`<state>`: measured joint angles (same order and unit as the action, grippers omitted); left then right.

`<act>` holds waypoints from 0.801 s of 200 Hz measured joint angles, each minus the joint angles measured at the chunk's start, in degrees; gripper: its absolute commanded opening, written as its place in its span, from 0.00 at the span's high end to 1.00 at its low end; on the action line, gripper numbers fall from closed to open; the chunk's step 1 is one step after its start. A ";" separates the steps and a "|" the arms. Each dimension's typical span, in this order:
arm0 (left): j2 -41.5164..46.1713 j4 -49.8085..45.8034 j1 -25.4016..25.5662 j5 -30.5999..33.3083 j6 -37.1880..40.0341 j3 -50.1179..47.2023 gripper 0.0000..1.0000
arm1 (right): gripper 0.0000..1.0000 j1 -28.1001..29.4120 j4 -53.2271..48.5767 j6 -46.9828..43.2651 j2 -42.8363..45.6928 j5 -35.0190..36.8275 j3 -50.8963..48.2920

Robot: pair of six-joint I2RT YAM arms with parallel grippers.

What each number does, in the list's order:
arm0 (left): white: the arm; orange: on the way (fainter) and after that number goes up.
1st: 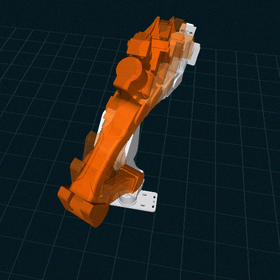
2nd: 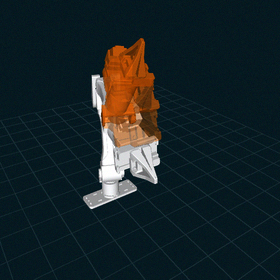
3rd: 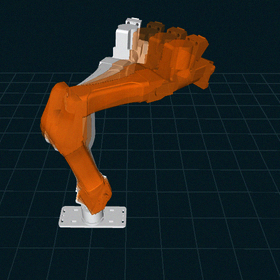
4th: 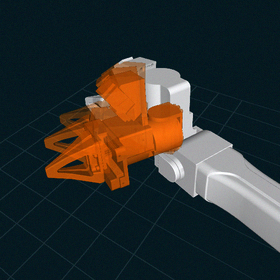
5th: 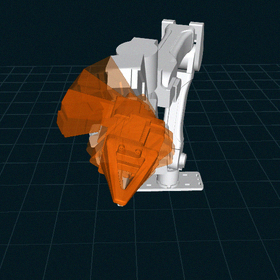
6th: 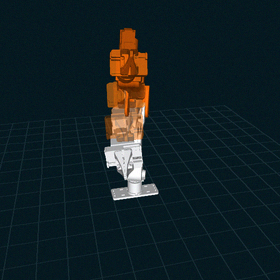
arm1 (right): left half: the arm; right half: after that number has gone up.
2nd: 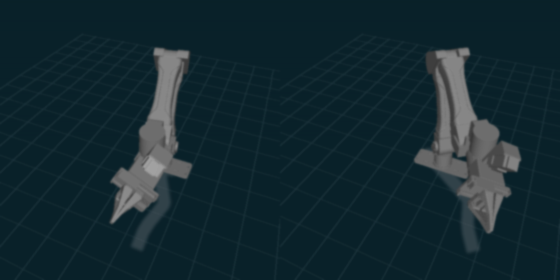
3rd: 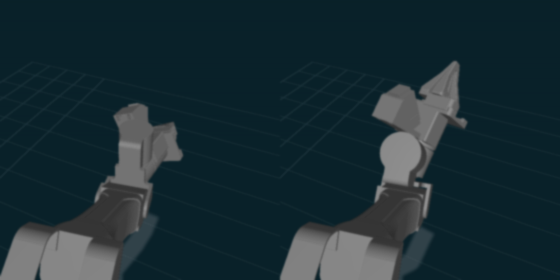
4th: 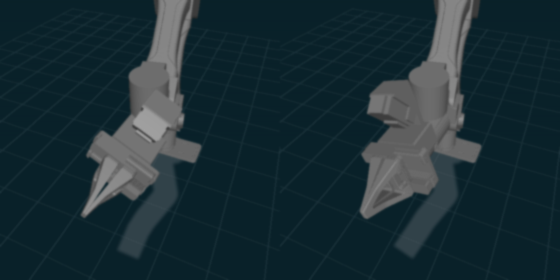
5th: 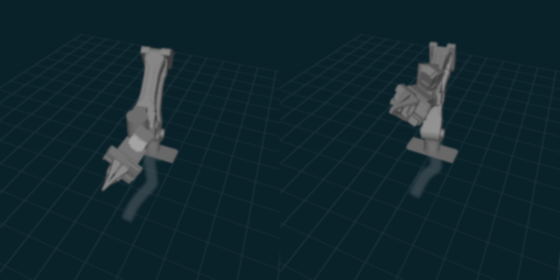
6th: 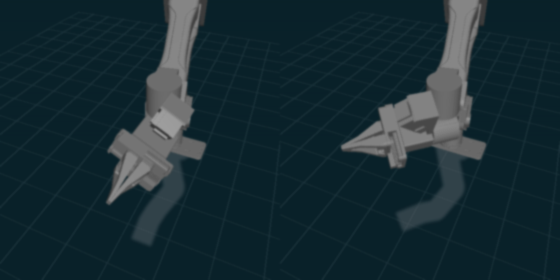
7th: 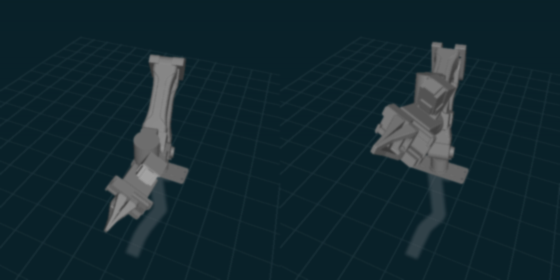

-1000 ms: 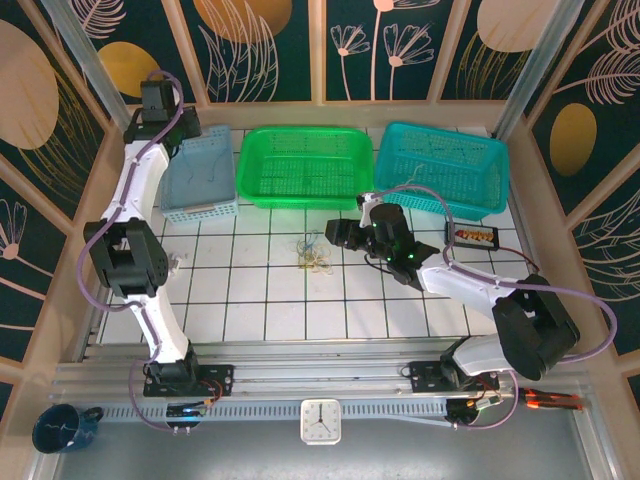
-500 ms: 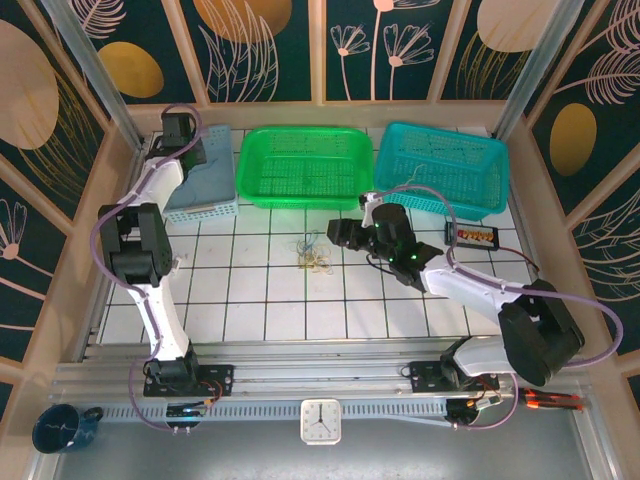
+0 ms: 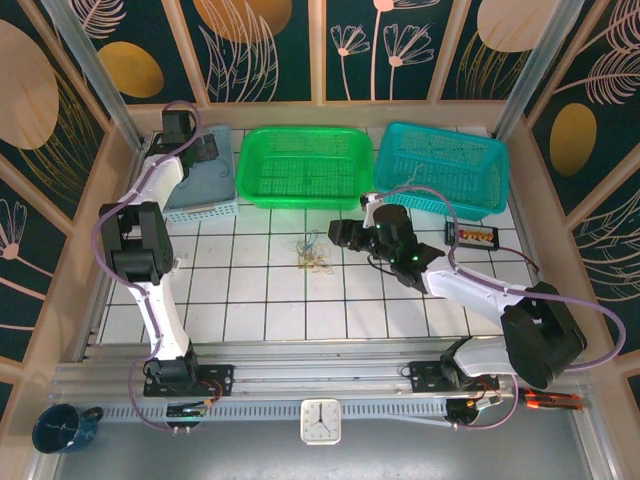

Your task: Untangle the cables

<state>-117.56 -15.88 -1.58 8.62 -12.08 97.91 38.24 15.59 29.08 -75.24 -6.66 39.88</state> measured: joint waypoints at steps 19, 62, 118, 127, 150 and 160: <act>2.64 -0.87 0.00 -3.06 -0.68 -0.02 0.01 | 0.37 -0.02 -0.04 -0.02 0.00 0.48 0.00; 14.75 2.38 0.00 -14.08 -5.90 -8.11 0.01 | 0.37 -0.13 -1.51 -0.11 0.00 0.68 0.02; 35.23 15.58 1.92 -26.18 -19.04 -36.83 0.01 | 0.38 -4.37 -3.04 0.09 0.00 -1.97 0.02; 38.01 17.35 2.58 -27.23 -21.20 -41.05 0.01 | 0.38 -5.20 -3.02 0.24 0.00 -2.95 0.02; 44.85 20.92 4.90 -28.70 -25.99 -50.60 0.01 | 0.39 -6.36 -2.97 0.46 -0.33 -5.73 0.02; 47.30 22.40 6.38 -28.96 -27.76 -53.77 0.01 | 0.39 -6.38 -2.97 0.46 -0.94 -7.15 0.04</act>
<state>-70.26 6.52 4.80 -20.34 -39.83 44.14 31.86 12.62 29.54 -76.18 -13.80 39.92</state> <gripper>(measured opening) 0.988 0.612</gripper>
